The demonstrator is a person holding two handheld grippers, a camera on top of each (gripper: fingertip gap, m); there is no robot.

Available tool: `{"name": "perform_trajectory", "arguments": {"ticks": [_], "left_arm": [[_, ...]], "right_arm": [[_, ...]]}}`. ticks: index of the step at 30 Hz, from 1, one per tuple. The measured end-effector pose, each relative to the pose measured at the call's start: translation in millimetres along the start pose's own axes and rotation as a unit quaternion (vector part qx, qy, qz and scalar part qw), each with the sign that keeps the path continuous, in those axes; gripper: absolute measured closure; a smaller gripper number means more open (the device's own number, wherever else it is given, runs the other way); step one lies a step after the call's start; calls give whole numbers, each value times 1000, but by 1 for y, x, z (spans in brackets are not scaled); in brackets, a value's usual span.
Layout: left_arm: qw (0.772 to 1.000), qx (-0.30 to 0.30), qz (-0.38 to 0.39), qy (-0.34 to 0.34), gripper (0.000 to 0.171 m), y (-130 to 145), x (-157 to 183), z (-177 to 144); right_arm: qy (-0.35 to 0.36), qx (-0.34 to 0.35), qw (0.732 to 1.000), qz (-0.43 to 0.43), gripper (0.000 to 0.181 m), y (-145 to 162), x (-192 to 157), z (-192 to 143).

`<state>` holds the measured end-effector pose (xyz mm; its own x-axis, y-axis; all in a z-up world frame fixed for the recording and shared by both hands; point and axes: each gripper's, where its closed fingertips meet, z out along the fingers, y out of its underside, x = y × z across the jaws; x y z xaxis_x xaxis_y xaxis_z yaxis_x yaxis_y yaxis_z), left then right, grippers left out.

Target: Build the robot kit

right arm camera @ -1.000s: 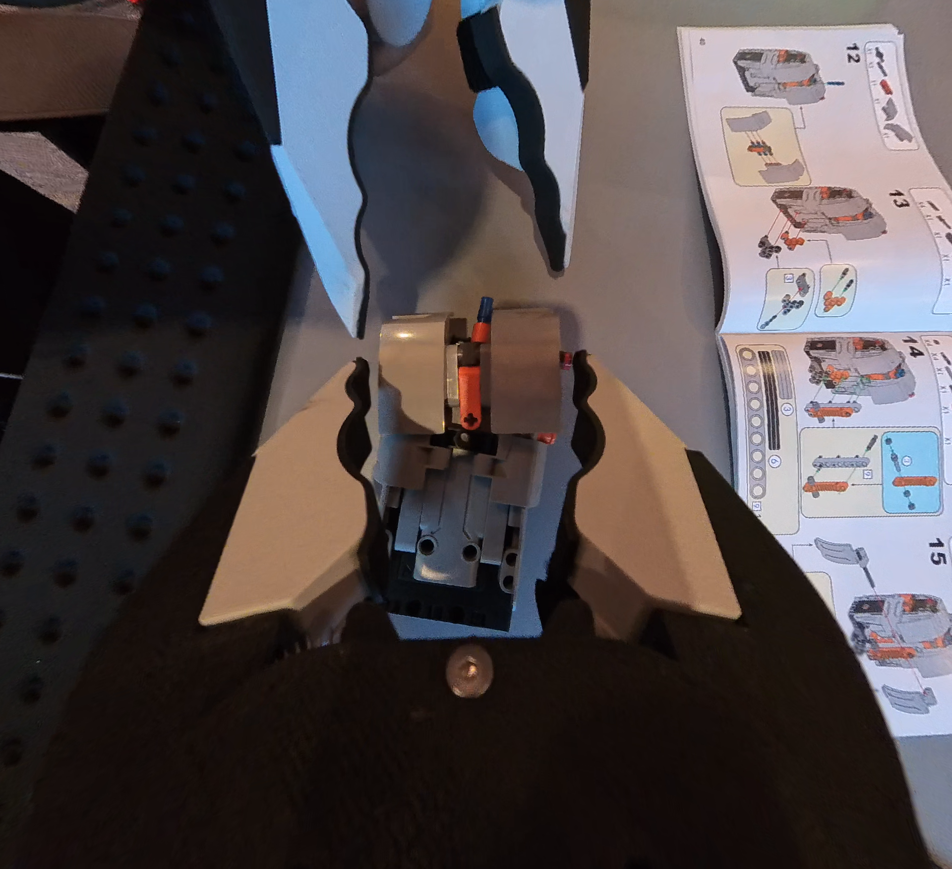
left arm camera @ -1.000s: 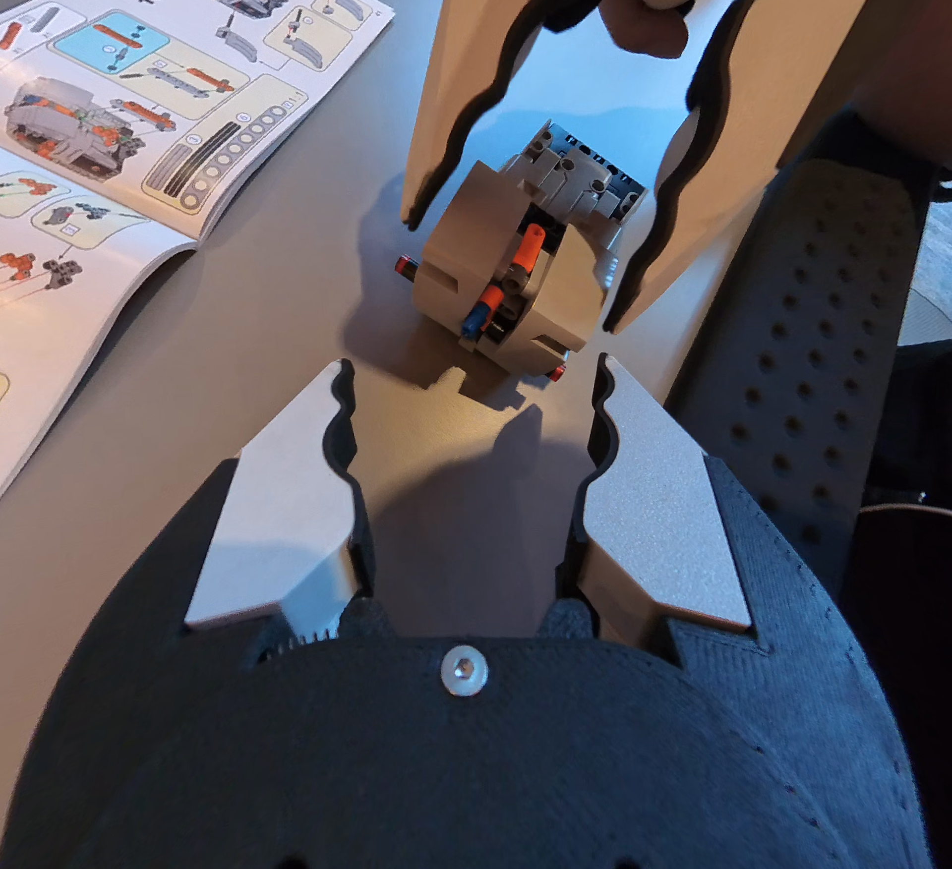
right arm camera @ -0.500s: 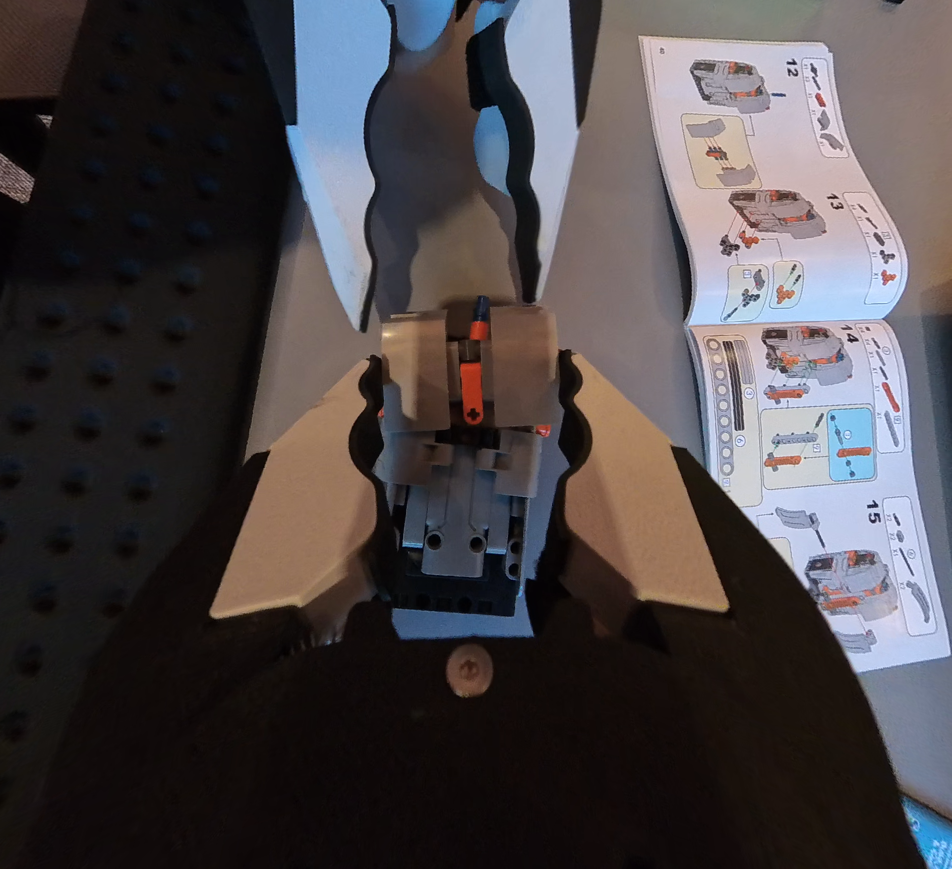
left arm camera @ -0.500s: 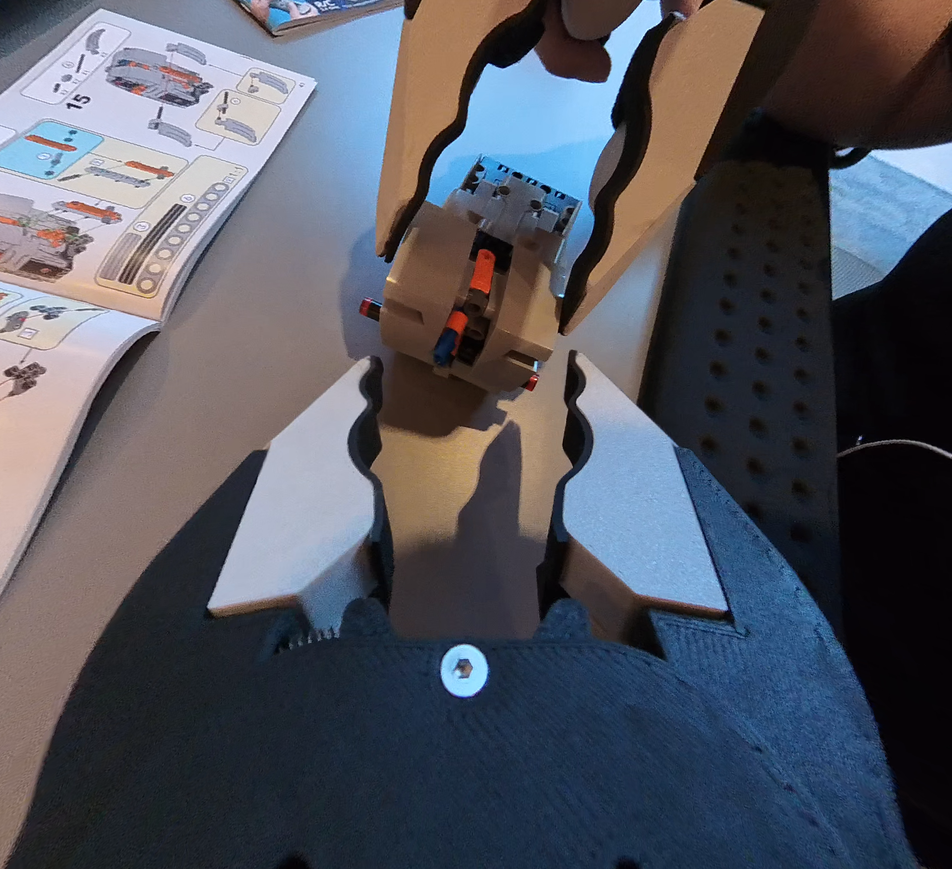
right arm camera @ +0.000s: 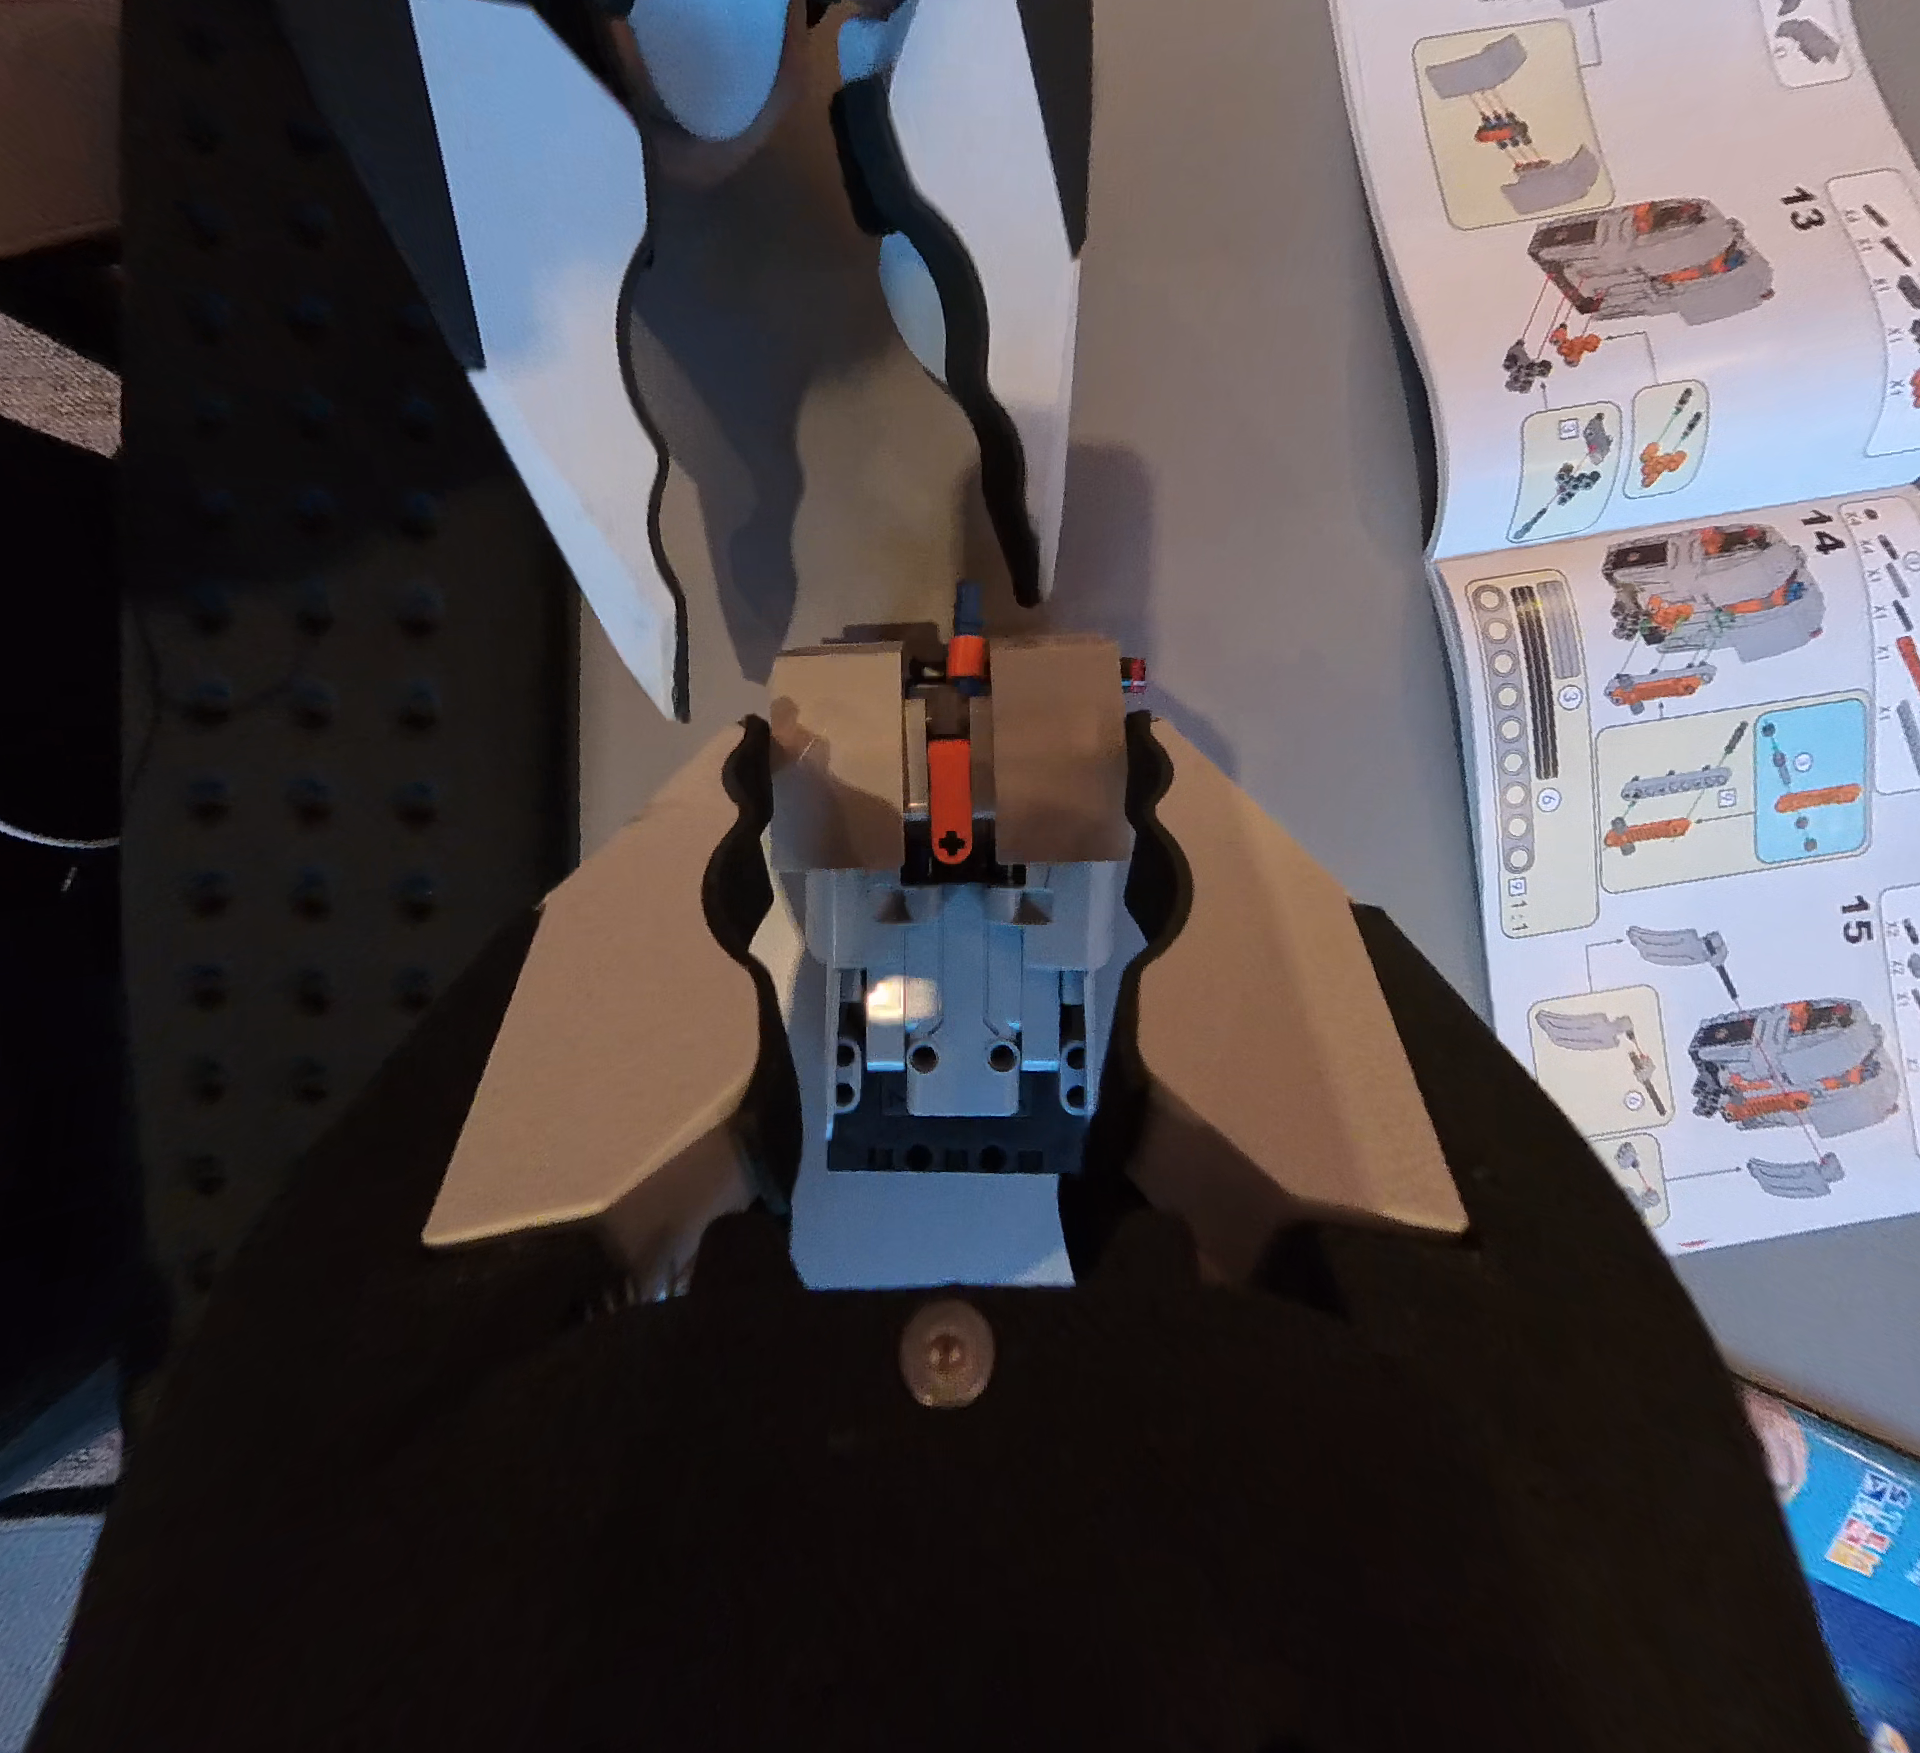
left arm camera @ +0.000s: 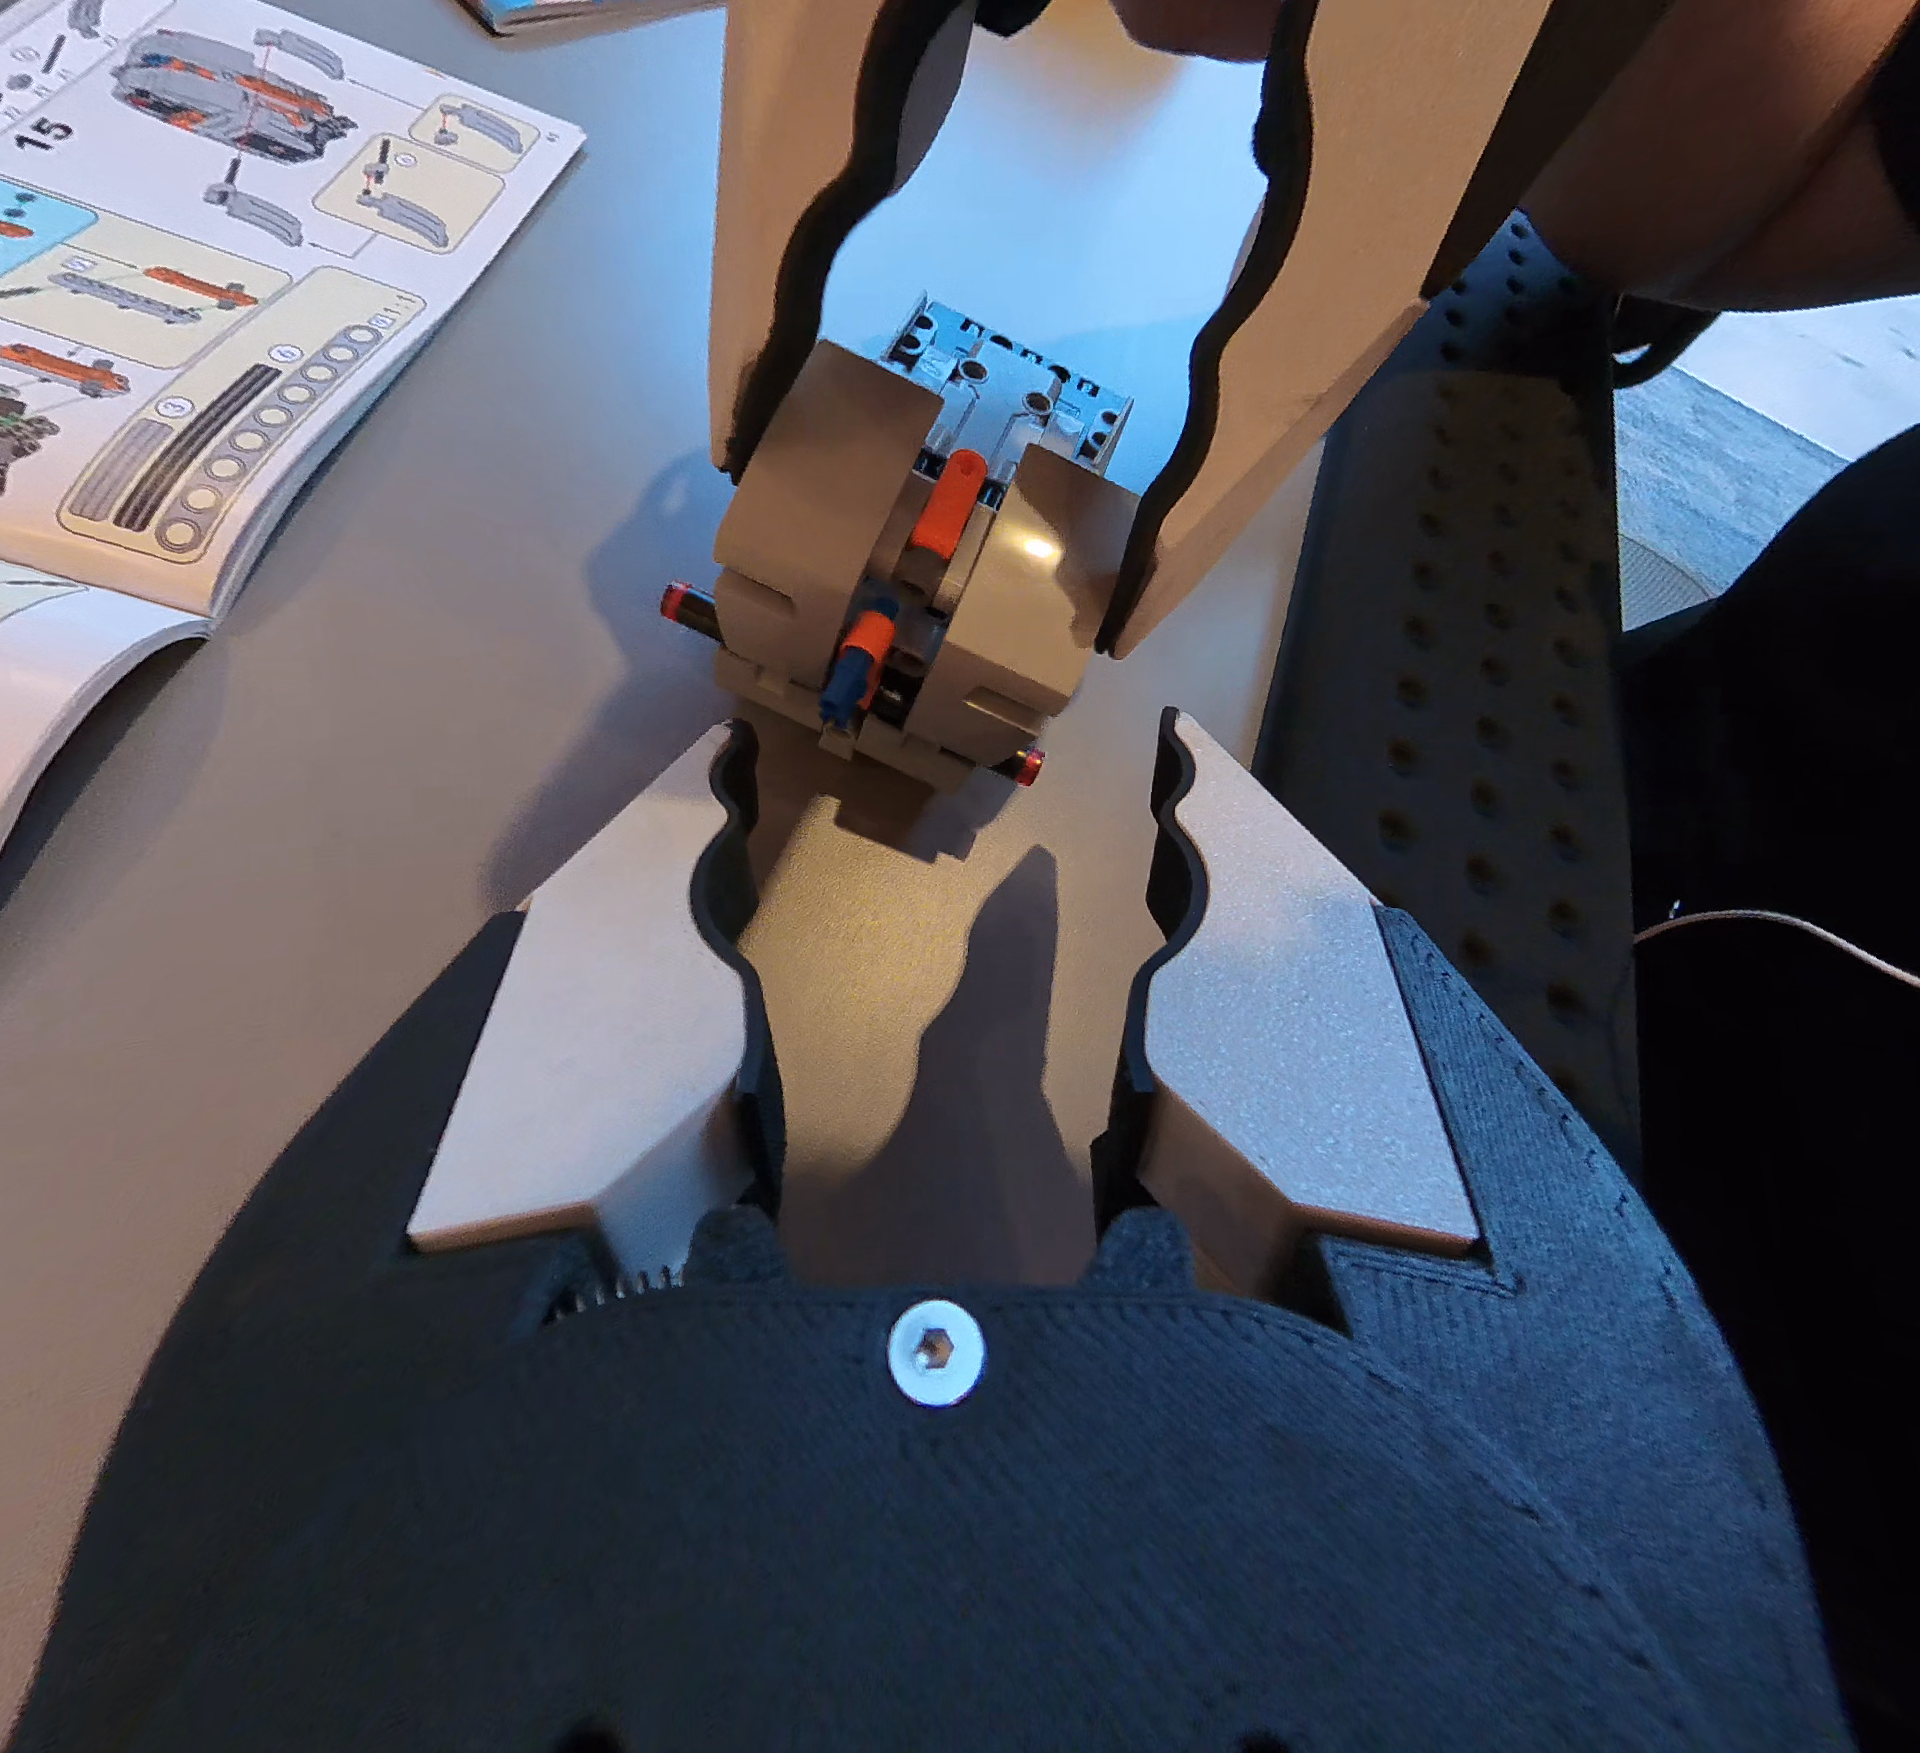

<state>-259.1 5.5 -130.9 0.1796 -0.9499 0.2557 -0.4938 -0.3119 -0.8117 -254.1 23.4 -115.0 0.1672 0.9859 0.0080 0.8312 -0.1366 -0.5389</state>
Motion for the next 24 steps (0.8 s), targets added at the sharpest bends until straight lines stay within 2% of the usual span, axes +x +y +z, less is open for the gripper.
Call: {"name": "perform_trajectory", "arguments": {"ticks": [9, 16, 19, 24], "left_arm": [[1000, 5, -4, 13, 109, -1, 3, -1], [998, 15, 63, -2, 147, -9, -13, -23], [994, -5, 107, -27, 151, -9, -24, -20], [993, -9, 112, 35, 159, -12, -16, -9]], "right_arm": [[1, -25, 1000, 17, 114, 2, 2, 0], [1, -16, 1000, -9, 114, 0, 4, 1], [8, -7, 1000, -17, 114, 1, 7, 0], [16, 1, 1000, -15, 114, 2, 6, -1]]}}
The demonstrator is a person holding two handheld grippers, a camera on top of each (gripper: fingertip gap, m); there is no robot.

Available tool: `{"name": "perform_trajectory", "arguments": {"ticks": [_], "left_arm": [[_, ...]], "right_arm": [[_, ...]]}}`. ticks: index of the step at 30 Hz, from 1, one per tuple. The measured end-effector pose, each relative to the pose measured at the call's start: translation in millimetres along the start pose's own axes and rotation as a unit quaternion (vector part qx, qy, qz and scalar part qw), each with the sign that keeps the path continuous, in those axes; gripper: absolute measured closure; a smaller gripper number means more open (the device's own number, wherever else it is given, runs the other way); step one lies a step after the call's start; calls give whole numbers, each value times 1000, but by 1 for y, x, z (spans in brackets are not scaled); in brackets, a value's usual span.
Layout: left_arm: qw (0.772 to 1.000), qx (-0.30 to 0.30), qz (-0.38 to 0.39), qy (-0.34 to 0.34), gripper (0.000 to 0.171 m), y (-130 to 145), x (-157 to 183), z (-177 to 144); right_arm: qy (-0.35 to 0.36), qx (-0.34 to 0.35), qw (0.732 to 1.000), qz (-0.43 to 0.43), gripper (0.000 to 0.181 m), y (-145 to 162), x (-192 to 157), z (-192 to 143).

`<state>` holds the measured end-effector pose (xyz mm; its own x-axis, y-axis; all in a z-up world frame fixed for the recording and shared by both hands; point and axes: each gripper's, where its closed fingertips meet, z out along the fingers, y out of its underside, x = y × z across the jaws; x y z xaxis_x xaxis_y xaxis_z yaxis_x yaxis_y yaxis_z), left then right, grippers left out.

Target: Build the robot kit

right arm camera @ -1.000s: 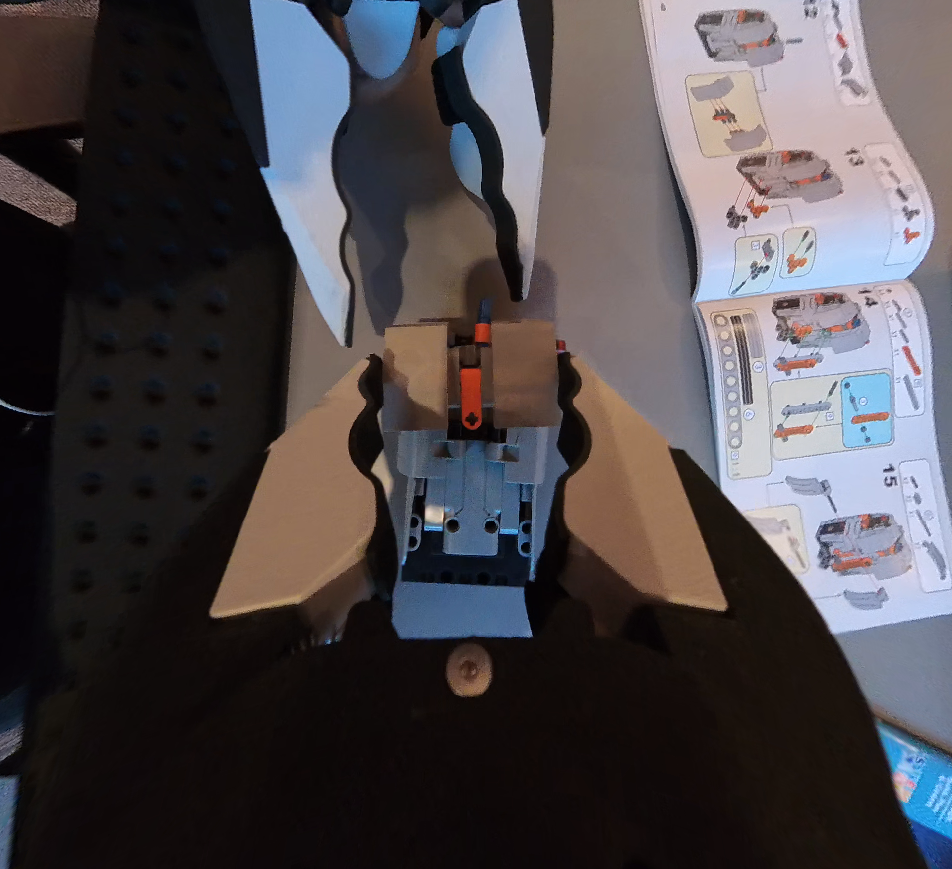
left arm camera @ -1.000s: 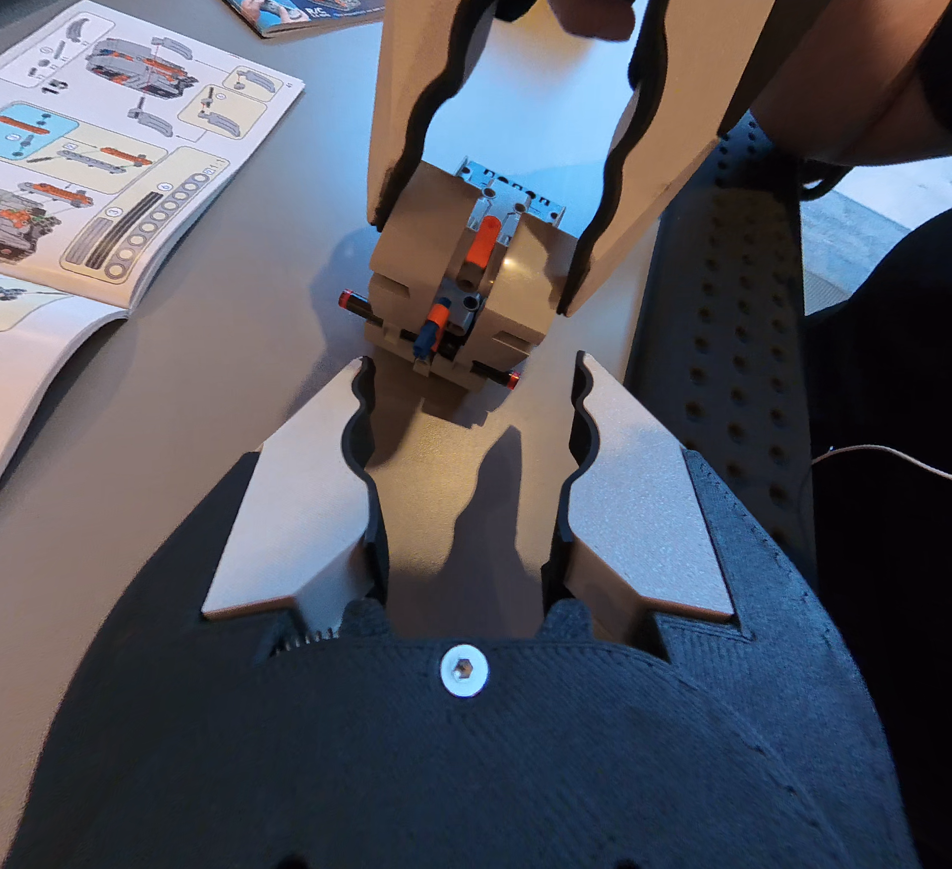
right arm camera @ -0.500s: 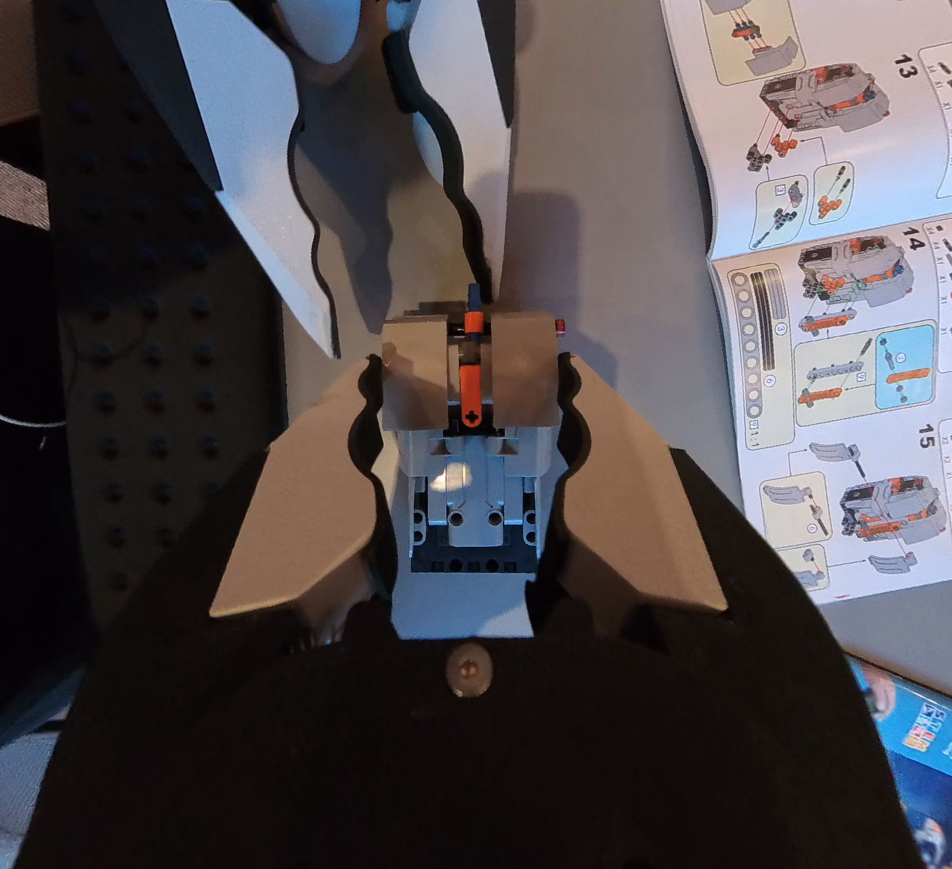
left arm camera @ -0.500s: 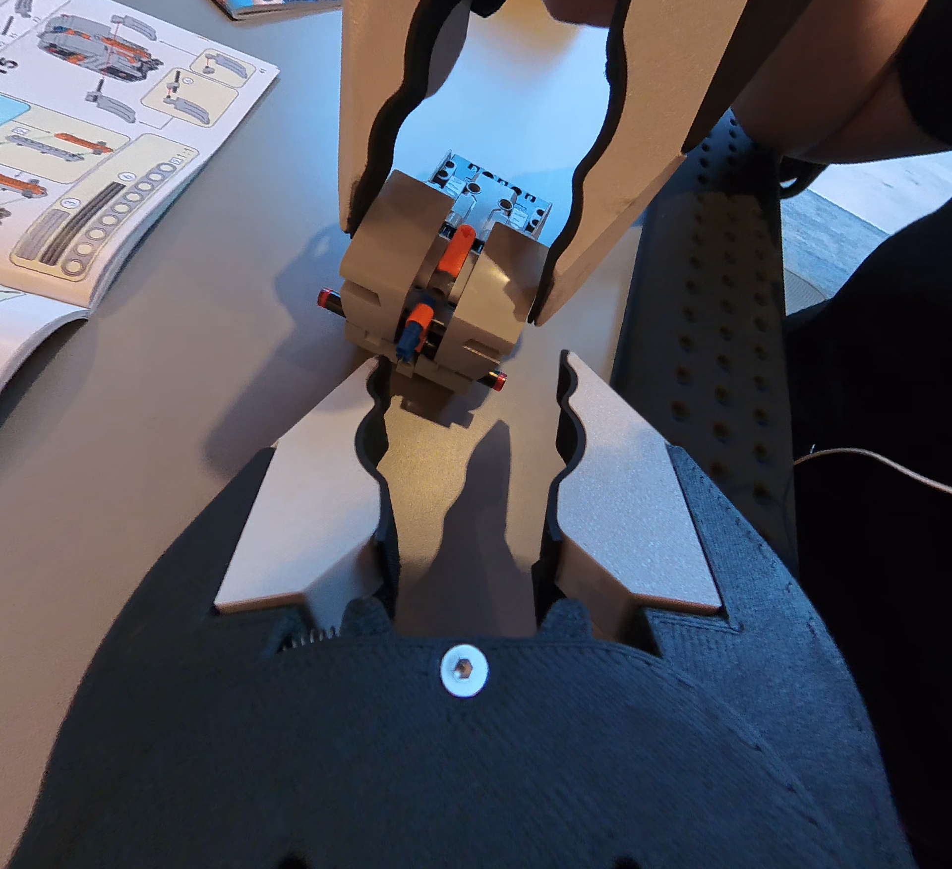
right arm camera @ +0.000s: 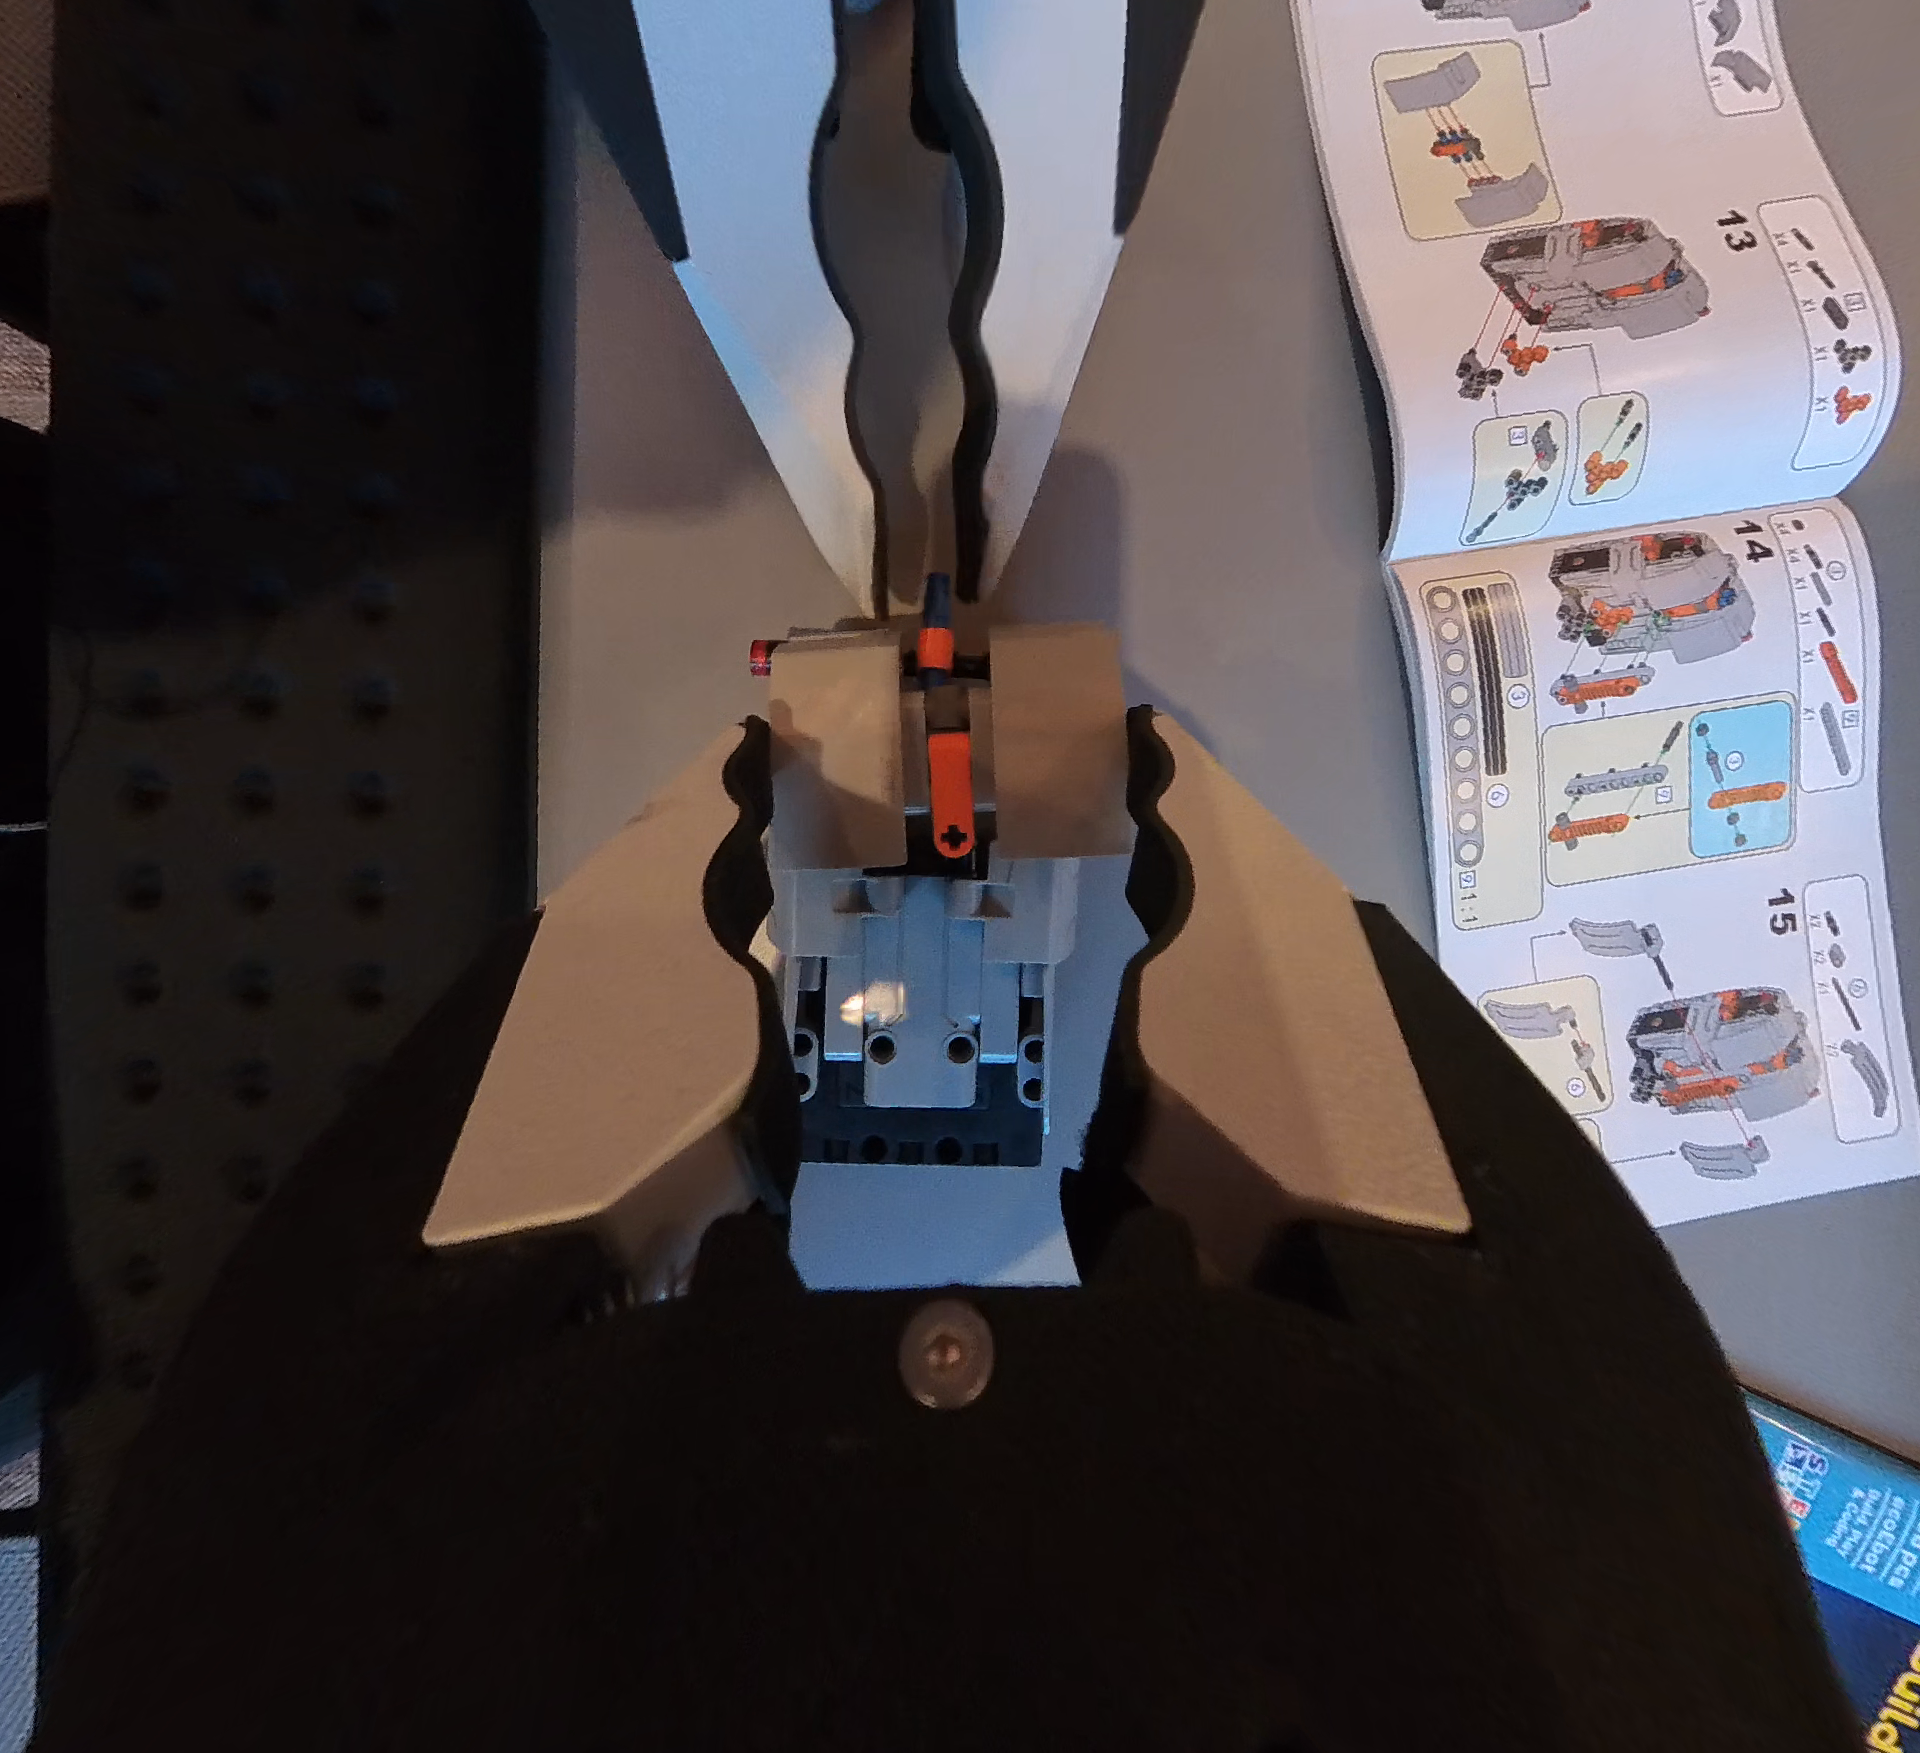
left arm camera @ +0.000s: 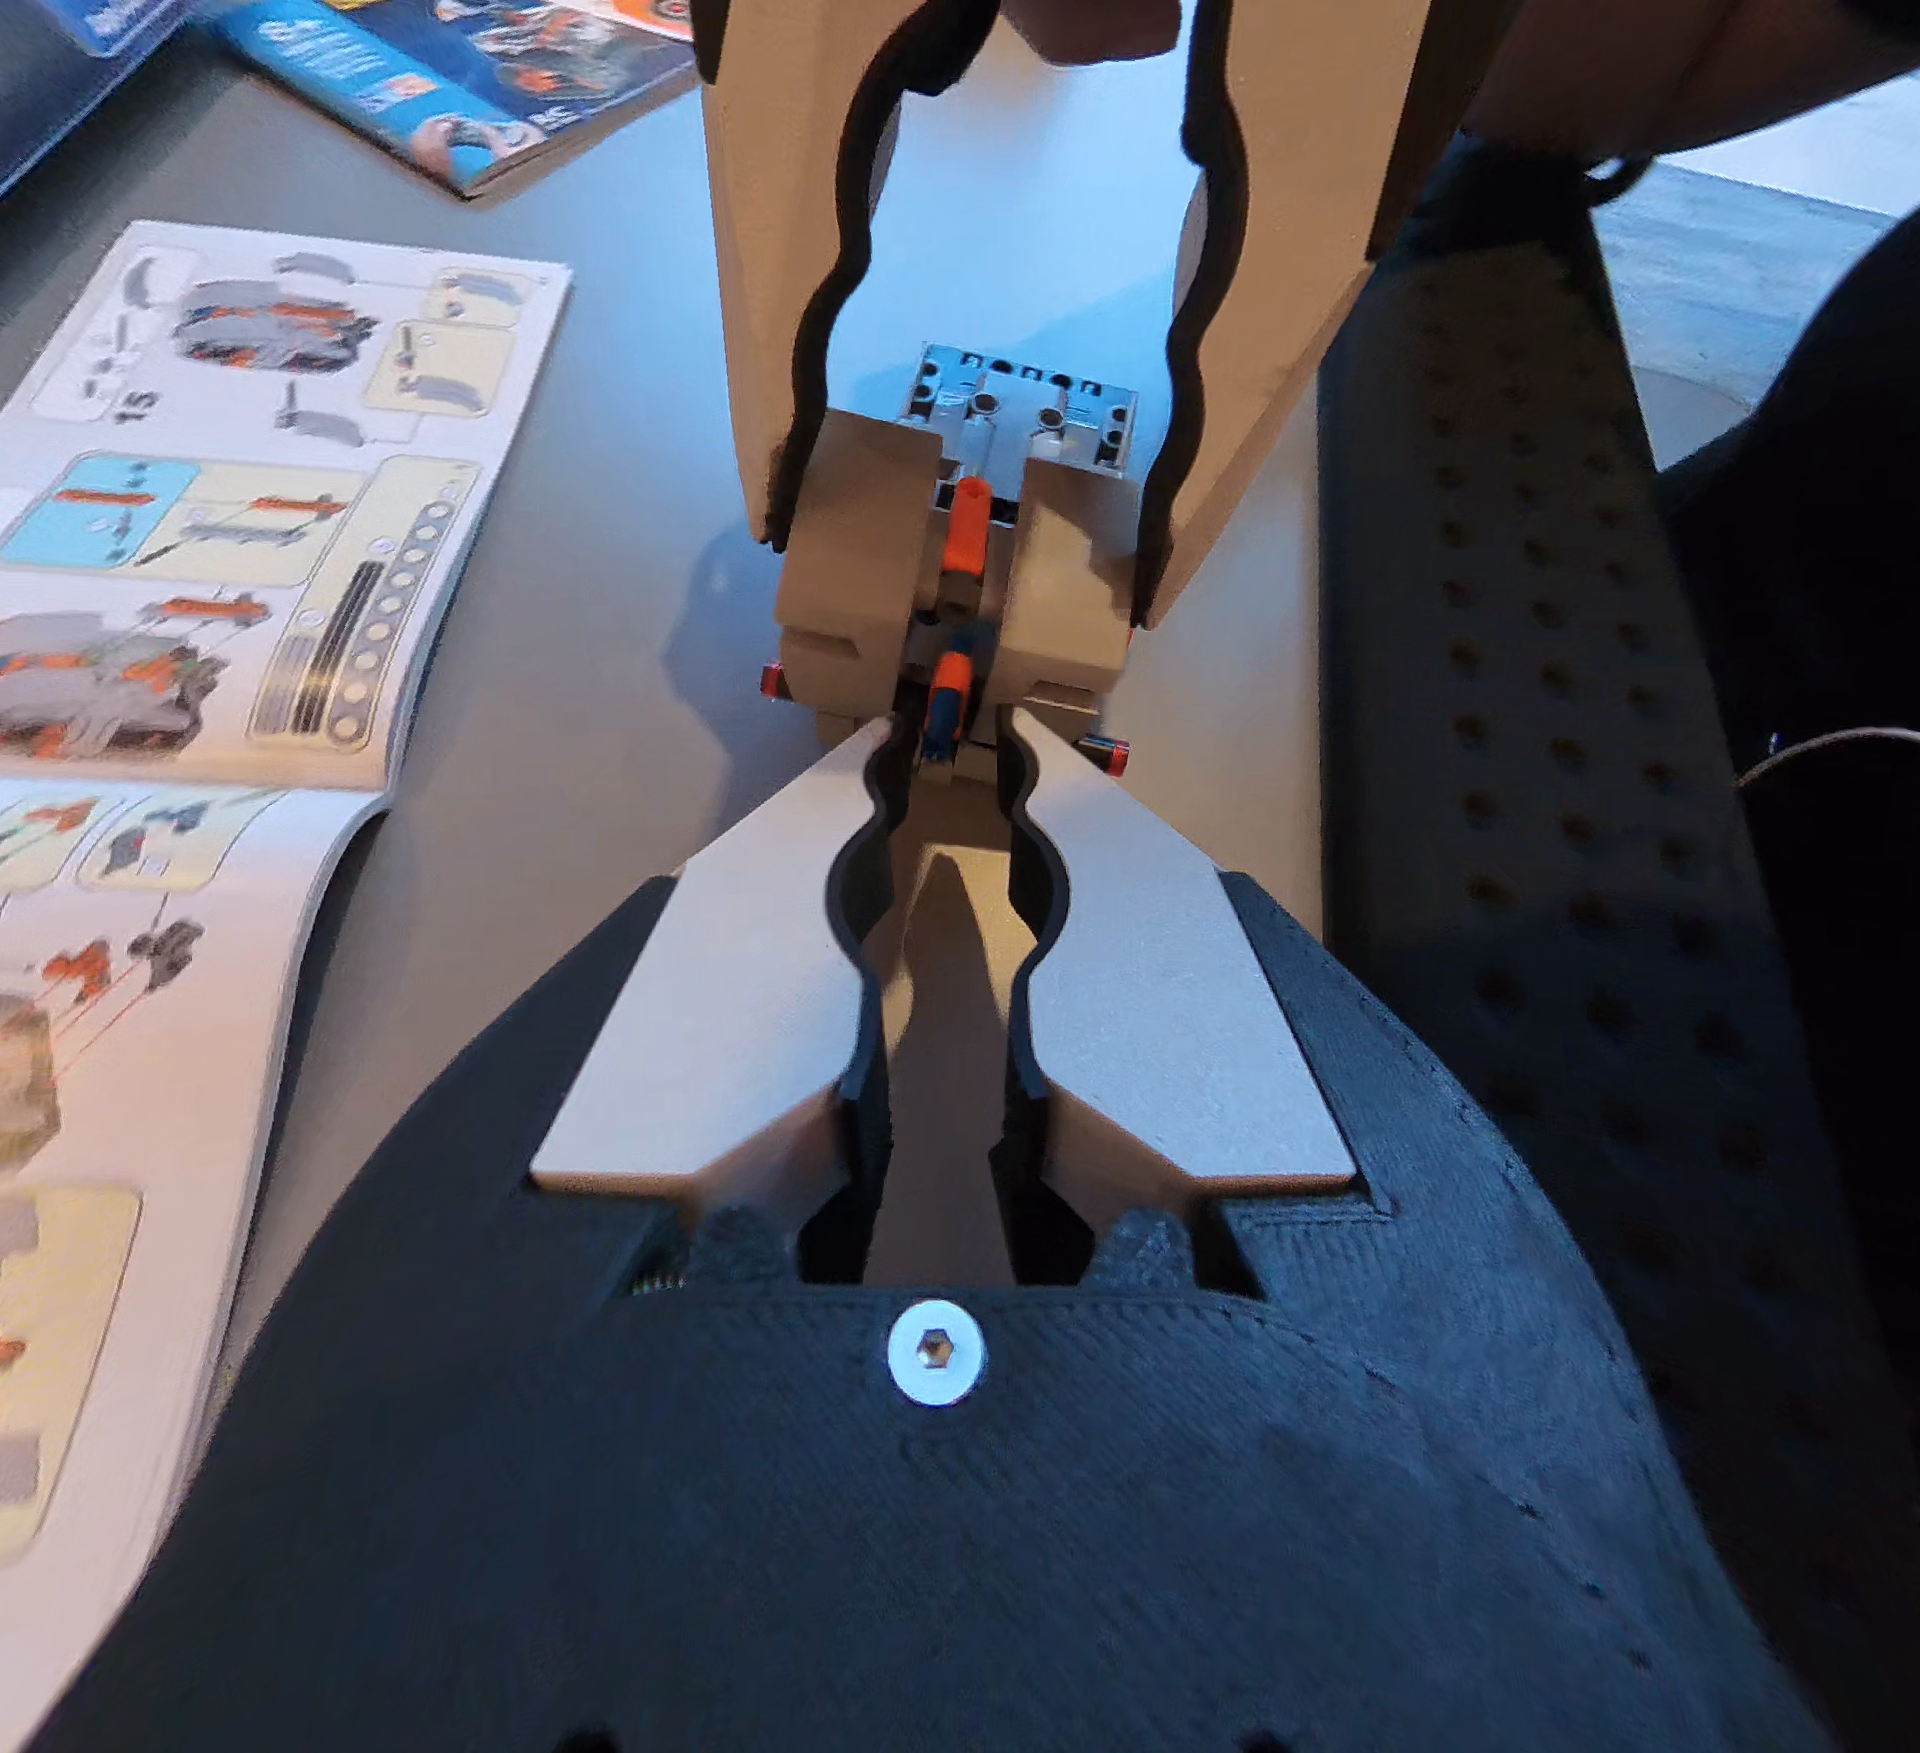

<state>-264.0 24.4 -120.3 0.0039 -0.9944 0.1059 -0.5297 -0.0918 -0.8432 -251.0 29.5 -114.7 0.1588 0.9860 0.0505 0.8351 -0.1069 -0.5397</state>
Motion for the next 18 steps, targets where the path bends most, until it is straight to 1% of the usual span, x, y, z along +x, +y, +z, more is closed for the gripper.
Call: {"name": "perform_trajectory", "arguments": {"ticks": [1, 4, 9, 10, 12, 13, 15, 16, 18], "left_arm": [[1000, -1, 6, 5, 159, 0, 1, 1], [1000, 1, 19, 18, 169, 0, 3, 3], [1000, 10, 13, 24, 169, 1, 4, 3], [1000, 9, 11, 24, 168, 1, 5, 4], [1000, 6, 7, 20, 156, 3, 3, 5], [1000, 8, 8, 21, 156, 2, 4, 5], [1000, 13, 13, 25, 164, 1, 6, 6], [1000, 13, 19, 21, 166, 0, 5, 6], [999, 14, 28, 15, 168, 0, 5, 7]], "right_arm": [[0, 2, 1000, -2, 113, 0, -1, 0], [5, 9, 1000, -7, 113, 2, -3, -2], [9, 36, 999, -7, 114, 6, -5, -10], [8, 46, 999, -2, 114, 7, -5, -14], [-4, 79, 997, 23, 114, 8, -4, -28], [-3, 95, 994, 44, 114, 12, 1, -37], [13, 133, 987, 85, 114, 23, 19, -55], [27, 151, 982, 109, 114, 32, 31, -63], [61, 164, 972, 160, 114, 58, 57, -70]]}}
